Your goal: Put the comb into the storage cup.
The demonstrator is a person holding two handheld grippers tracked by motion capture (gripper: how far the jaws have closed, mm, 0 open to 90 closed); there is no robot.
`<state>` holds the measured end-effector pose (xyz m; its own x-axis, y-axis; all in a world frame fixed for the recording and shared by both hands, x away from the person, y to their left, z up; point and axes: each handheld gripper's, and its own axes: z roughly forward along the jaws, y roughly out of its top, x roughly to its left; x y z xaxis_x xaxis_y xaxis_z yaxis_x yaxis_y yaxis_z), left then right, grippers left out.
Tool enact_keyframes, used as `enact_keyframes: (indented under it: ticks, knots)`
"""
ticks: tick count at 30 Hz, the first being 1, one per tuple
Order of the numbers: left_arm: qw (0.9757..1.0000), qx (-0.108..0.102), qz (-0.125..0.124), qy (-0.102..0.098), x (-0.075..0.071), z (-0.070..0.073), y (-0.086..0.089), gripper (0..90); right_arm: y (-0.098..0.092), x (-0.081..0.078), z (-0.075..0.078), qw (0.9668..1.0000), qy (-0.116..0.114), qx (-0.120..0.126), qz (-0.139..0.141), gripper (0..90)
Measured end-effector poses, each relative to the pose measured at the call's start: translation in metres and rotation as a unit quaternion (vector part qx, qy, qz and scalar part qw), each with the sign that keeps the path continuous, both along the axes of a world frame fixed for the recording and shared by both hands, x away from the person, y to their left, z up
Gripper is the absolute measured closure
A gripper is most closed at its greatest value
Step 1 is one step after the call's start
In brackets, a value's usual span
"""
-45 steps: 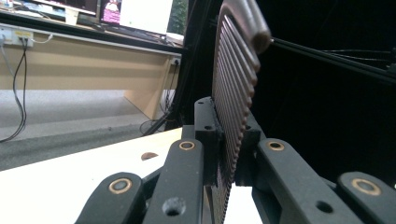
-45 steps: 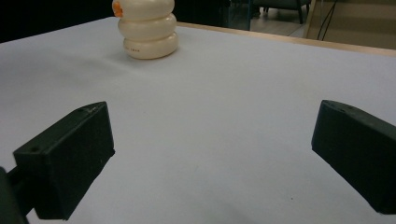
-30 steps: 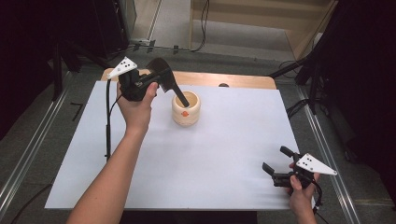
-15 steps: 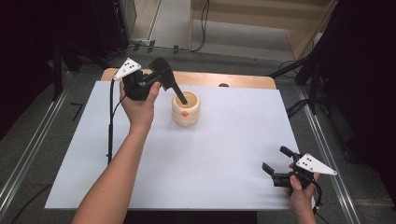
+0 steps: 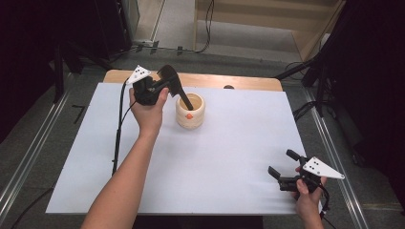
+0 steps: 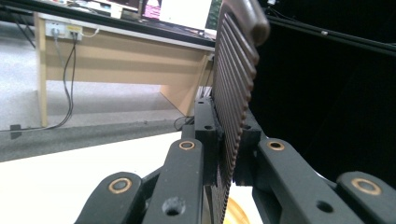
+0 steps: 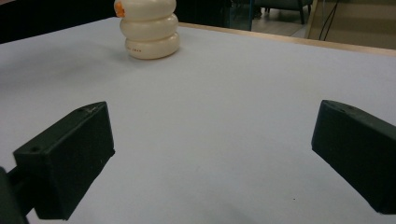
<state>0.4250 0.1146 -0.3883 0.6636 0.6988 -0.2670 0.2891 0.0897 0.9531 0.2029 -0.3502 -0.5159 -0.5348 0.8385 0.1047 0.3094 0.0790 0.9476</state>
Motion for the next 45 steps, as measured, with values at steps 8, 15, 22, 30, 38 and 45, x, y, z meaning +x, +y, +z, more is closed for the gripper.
enact_keyframes:
  ticks: [8, 15, 22, 30, 38, 45]
  knots:
    - [0.9999, 0.003, -0.002, 0.010, 0.003, -0.011, -0.006, 84.7, 0.000, 0.000, 0.000, 1.0000, 0.001, 0.001, 0.000, 0.0]
    - [0.9998, 0.008, 0.000, 0.019, 0.005, -0.021, -0.012, 84.6, 0.000, 0.000, 0.000, 1.0000, 0.000, 0.000, 0.000, 0.0]
    - [0.9994, 0.016, -0.008, 0.031, 0.008, -0.030, -0.017, 84.6, 0.000, 0.000, 0.000, 1.0000, -0.002, -0.002, -0.002, 0.0]
    - [0.9988, 0.015, -0.011, 0.046, 0.010, -0.037, -0.023, 84.6, 0.001, 0.000, 0.000, 1.0000, -0.003, -0.005, -0.001, 0.0]
    - [0.9980, -0.004, -0.004, 0.063, 0.012, -0.047, -0.021, 84.6, 0.002, 0.000, 0.000, 1.0000, -0.003, -0.008, -0.002, 0.0]
    - [0.9975, -0.004, -0.003, 0.071, 0.015, -0.049, -0.018, 83.9, 0.002, 0.000, -0.001, 1.0000, -0.003, -0.008, -0.004, 0.0]
